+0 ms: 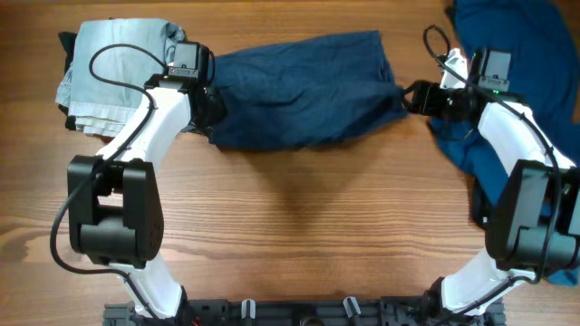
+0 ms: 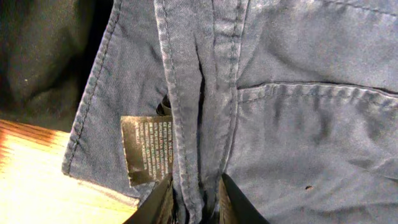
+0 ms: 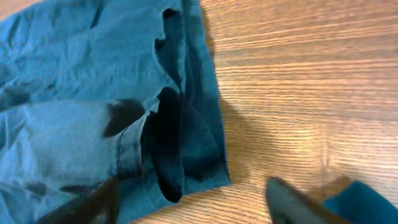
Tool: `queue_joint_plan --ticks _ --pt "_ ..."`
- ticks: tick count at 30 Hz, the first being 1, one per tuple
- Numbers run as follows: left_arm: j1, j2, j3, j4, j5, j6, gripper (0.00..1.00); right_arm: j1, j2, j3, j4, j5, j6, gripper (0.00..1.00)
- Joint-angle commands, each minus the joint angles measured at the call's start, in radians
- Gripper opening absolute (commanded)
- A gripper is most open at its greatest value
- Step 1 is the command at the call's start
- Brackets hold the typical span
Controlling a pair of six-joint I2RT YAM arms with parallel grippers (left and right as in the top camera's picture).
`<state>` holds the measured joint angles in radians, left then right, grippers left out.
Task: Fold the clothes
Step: 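Regrasp the garment's right end with right gripper and pull it taut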
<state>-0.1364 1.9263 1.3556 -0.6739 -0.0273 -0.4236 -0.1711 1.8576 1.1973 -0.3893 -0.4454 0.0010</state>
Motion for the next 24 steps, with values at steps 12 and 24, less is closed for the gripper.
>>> queue_joint_plan --ticks 12,24 --pt "0.003 -0.019 -0.002 0.012 0.004 0.001 0.23 0.133 0.123 -0.044 0.217 -0.087 -0.158 0.50" --pt "0.003 -0.019 -0.002 0.030 0.005 0.001 0.23 0.175 0.220 -0.044 0.405 -0.236 -0.094 0.58"
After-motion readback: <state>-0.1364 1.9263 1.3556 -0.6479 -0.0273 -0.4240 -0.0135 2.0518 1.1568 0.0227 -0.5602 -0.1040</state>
